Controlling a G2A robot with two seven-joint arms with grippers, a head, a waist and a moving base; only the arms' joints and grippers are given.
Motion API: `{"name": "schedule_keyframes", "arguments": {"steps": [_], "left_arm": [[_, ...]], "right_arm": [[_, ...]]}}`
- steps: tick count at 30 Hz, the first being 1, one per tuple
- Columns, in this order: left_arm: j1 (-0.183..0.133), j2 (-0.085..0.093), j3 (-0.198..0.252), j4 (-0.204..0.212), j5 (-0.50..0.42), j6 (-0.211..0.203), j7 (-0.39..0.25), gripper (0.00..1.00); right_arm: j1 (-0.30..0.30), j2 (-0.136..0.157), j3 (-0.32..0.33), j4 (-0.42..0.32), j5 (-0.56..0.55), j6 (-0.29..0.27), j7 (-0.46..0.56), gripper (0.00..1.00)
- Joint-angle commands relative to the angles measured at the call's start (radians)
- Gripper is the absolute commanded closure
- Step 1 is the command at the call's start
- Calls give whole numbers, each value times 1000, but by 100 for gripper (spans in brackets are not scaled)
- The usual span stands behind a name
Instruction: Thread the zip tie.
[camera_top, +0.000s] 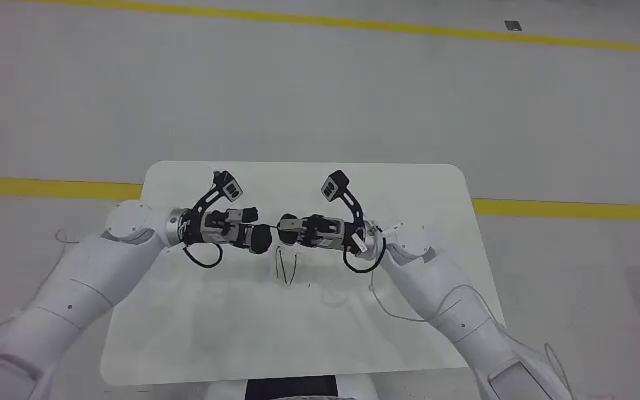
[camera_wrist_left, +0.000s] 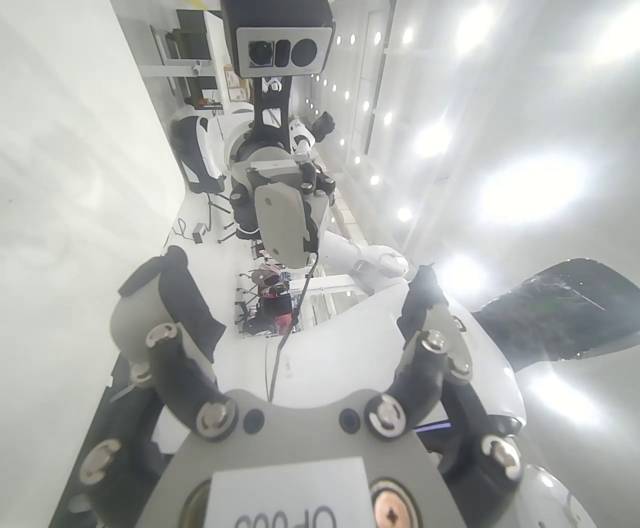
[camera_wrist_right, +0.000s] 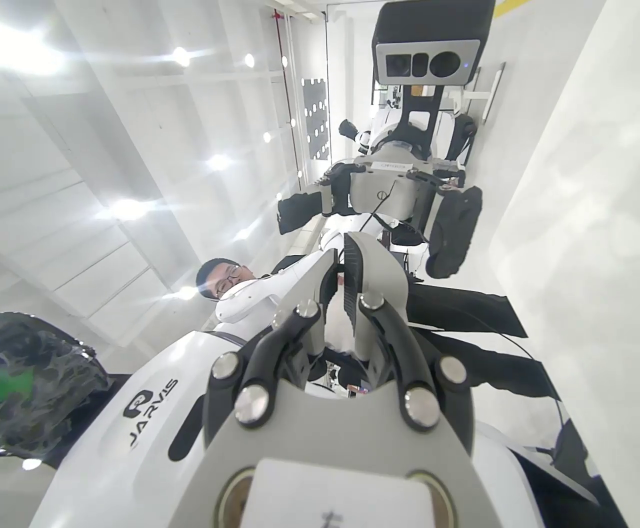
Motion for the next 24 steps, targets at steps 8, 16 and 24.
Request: {"name": "schedule_keyframes", "arguments": {"steps": [8, 16, 24], "left_arm": [[19, 1, -15, -28, 2, 23, 22, 0], [25, 3, -36, -20, 6, 33, 7, 0], [29, 1, -50, -8, -4, 34, -2, 0]], "right_arm": [[-25, 1, 22, -28, -30, 15, -28, 100], [-47, 7, 64, -46, -31, 13, -1, 100], [-52, 1, 62, -52, -32, 27, 33, 100]]}}
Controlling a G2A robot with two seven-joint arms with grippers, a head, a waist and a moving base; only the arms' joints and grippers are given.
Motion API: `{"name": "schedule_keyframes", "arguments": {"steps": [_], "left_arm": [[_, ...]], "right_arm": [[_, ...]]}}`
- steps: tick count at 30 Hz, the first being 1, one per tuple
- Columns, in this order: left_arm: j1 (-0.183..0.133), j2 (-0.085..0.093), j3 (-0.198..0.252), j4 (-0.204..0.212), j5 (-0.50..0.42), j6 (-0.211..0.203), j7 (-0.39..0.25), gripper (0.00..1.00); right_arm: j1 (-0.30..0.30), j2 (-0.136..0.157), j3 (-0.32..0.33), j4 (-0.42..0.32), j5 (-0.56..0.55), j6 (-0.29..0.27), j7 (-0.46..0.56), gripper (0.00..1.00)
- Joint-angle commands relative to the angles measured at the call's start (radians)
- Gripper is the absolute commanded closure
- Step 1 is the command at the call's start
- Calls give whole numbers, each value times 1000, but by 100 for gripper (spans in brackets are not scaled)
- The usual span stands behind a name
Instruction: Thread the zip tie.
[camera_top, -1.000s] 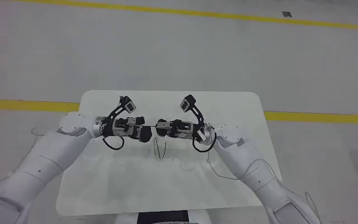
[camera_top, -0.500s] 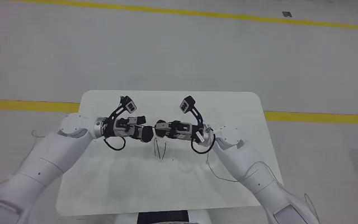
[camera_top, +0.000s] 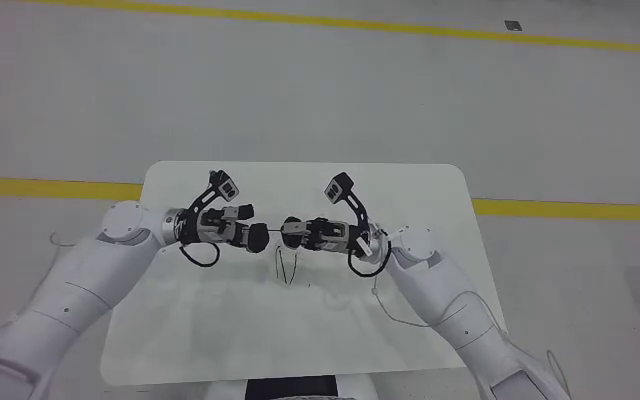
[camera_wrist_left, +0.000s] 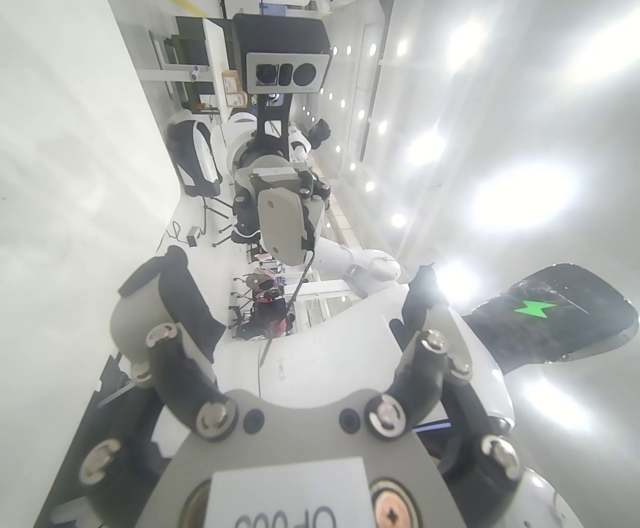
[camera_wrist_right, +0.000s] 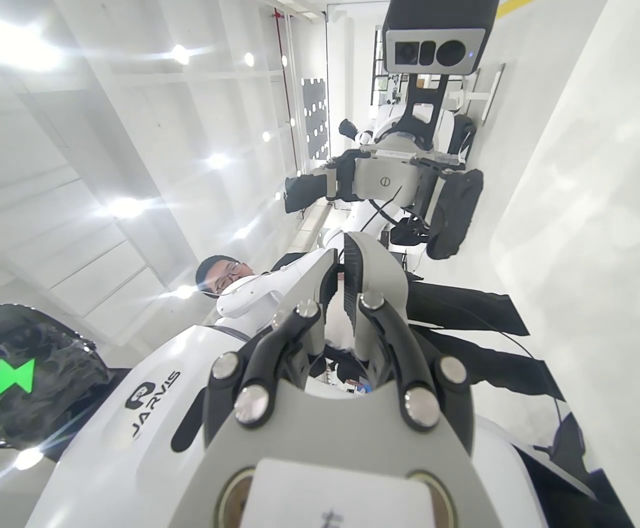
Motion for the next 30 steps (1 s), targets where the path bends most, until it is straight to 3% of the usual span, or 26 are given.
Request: {"name": "schedule_keyframes", "arguments": {"steps": [1, 18, 24, 30], "left_arm": [[1, 0, -5, 7, -2, 0, -3, 0], [5, -9, -7, -1, 3, 16, -26, 0], [5, -12, -7, 3, 5, 19, -34, 13], [7, -13, -13, 9, 6, 18, -37, 13]], "right_arm": [[1, -2, 0, 1, 2, -2, 6, 100], [15, -27, -29, 20, 8, -8, 13, 100], [17, -33, -29, 26, 3, -13, 8, 100], [13, -36, -18, 20, 2, -19, 3, 100]]}}
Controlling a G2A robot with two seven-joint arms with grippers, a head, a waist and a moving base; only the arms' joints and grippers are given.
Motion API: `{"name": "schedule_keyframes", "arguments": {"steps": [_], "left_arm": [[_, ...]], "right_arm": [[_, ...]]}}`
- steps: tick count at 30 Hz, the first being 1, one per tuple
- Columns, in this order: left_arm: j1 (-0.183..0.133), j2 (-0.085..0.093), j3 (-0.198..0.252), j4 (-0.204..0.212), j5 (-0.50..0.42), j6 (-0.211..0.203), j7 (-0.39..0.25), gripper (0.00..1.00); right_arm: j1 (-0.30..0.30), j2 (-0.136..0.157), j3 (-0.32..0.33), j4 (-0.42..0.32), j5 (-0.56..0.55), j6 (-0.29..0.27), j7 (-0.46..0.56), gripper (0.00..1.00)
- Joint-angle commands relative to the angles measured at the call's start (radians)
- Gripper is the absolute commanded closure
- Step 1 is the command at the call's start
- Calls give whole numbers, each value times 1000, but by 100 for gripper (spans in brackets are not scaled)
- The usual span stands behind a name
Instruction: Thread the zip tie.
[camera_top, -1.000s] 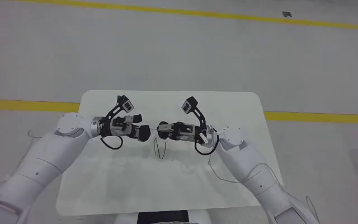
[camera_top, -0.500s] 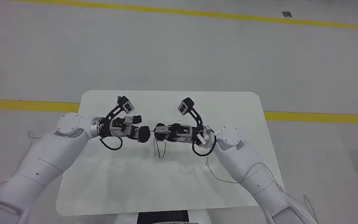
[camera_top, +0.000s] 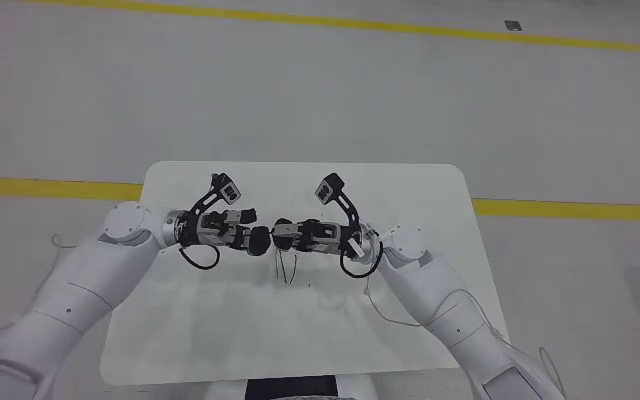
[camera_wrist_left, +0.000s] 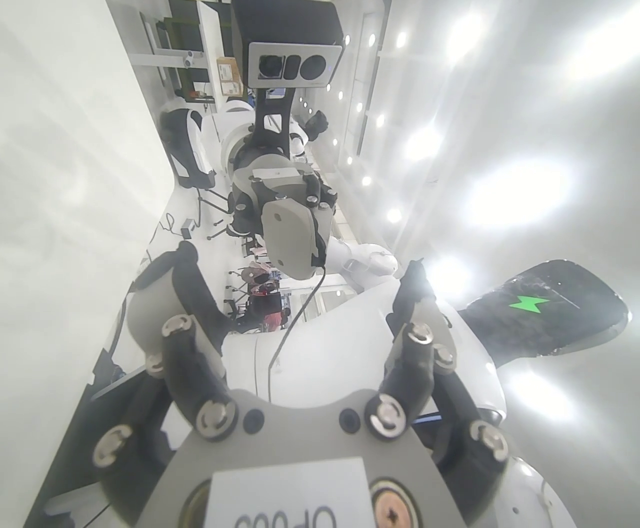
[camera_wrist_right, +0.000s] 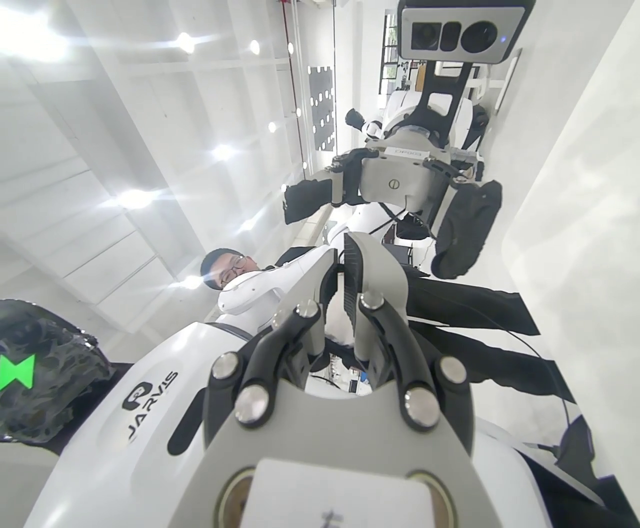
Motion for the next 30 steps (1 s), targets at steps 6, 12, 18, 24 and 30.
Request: {"name": "schedule_keyframes", "arguments": {"steps": [6, 12, 18, 24, 30], "left_arm": [[5, -1, -9, -1, 1, 2, -4, 13], [12, -3, -12, -10, -6, 4, -8, 15], [13, -5, -15, -13, -11, 6, -15, 19], [16, -7, -16, -17, -11, 9, -17, 20], [20, -6, -22, -16, -9, 9, -17, 20]], "right_arm": [[-12, -1, 18, -15, 8, -9, 8, 100], [-14, -7, 8, -14, -1, 6, 12, 100], [-10, -14, -2, -5, -10, 9, 5, 100], [-11, -19, -2, -3, -27, 8, -17, 100], [-16, -19, 14, -1, -36, 6, -23, 100]]}}
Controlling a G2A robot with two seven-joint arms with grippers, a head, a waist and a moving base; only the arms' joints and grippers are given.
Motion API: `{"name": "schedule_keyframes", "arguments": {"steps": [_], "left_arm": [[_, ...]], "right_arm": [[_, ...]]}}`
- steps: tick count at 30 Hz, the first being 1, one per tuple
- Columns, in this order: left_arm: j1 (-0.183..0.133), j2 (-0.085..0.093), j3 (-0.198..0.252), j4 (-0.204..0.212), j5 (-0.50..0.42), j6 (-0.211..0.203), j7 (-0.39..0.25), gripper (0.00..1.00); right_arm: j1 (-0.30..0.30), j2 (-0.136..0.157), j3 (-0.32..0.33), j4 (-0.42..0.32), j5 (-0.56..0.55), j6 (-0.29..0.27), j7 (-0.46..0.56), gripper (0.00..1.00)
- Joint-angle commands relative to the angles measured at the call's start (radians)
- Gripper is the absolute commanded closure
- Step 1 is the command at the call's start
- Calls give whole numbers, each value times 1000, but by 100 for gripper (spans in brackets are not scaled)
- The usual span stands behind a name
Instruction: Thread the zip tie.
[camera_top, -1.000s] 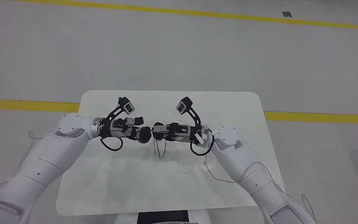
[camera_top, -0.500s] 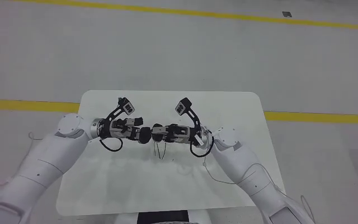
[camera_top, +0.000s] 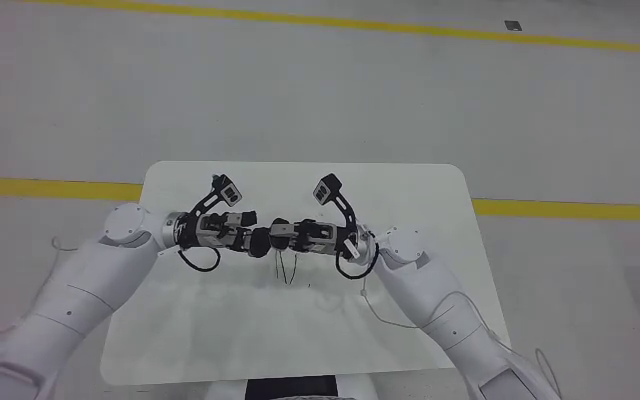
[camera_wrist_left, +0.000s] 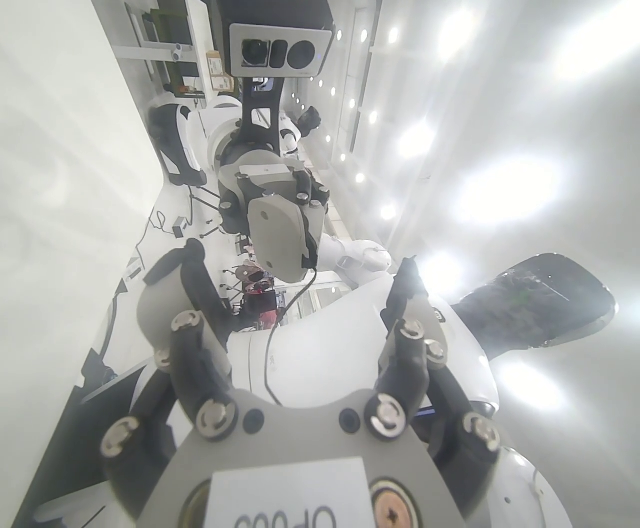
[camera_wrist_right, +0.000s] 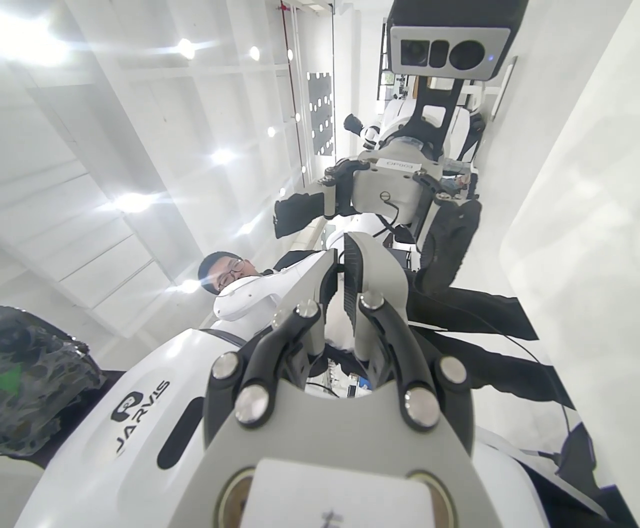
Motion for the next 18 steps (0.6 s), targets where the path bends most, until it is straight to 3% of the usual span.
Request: {"name": "schedule_keyframes", "arguments": {"steps": [1, 6, 12, 15, 18], "left_arm": [[1, 1, -3, -1, 0, 1, 0, 21], [3, 2, -6, -6, 1, 2, 0, 23], [5, 3, -6, -9, 1, 4, 0, 36], [5, 3, -6, -9, 1, 5, 0, 49], [6, 4, -5, -9, 2, 5, 0, 51]], "right_arm": [[-3, 1, 7, -1, -3, 1, 0, 100], [-10, 2, 14, -7, -20, 10, 0, 100], [-18, 0, 15, -8, -44, 26, -21, 100], [-21, 0, 16, -9, -55, 32, -28, 100], [-23, 0, 19, -12, -64, 37, -29, 100]]}}
